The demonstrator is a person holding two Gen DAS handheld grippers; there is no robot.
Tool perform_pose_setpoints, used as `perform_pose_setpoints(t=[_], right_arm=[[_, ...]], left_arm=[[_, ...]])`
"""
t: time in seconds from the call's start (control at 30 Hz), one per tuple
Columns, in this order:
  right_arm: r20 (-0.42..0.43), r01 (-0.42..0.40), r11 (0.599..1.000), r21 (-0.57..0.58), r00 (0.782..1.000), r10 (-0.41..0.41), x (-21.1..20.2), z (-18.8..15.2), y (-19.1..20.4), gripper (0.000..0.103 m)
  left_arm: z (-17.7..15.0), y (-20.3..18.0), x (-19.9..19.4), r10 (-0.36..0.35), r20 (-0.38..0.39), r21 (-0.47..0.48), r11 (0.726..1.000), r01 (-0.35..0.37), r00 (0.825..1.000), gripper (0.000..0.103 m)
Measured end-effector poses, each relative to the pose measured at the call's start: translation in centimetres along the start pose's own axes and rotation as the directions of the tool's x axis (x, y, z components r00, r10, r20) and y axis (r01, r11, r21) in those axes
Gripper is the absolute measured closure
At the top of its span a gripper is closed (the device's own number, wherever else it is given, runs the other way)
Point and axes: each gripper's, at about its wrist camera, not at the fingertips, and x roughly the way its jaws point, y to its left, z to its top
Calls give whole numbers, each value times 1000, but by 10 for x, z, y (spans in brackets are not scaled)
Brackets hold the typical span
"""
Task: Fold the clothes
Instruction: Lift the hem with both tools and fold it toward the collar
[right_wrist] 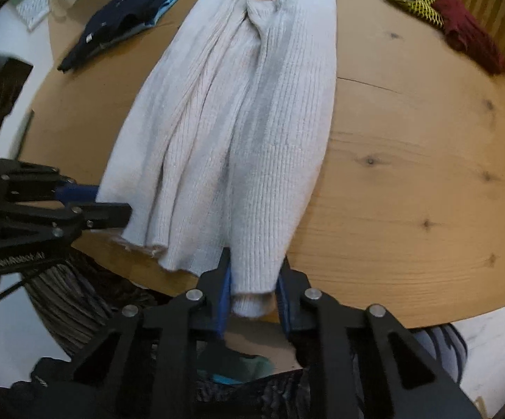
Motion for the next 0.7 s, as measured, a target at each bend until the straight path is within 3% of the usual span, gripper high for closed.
perform_pose_setpoints(t=[0.07,0.17,0.33,0.47,0.57,0.63,0.7], right_arm=[[11,-95,994,53,995,95,-1,-2,-12,85],[54,-178,979,103,983,174,-9,-3,-26,86],[167,-250,960,124,959,228,-40,8,-38,87],[268,-271,956,109,934,234,-74,25,-36,87],[335,-286,952,107,912,236,-100,50,-38,87],[377,-294,950,104,896,236,-114,74,-39,87],[406,-298,949,105,884,232,-120,104,-35,87]], left_arm=[[-2,8,-2,-81,27,-41,996,82,996,89],[-2,26,-5,-208,84,-111,970,217,975,90],[15,62,-44,-335,205,-135,921,366,920,91],[33,65,-76,-368,333,-103,901,421,868,91],[26,127,-138,-387,417,-79,886,457,823,91],[24,148,-144,-388,449,-73,882,466,805,91],[46,153,-151,-383,476,-73,880,469,792,92]])
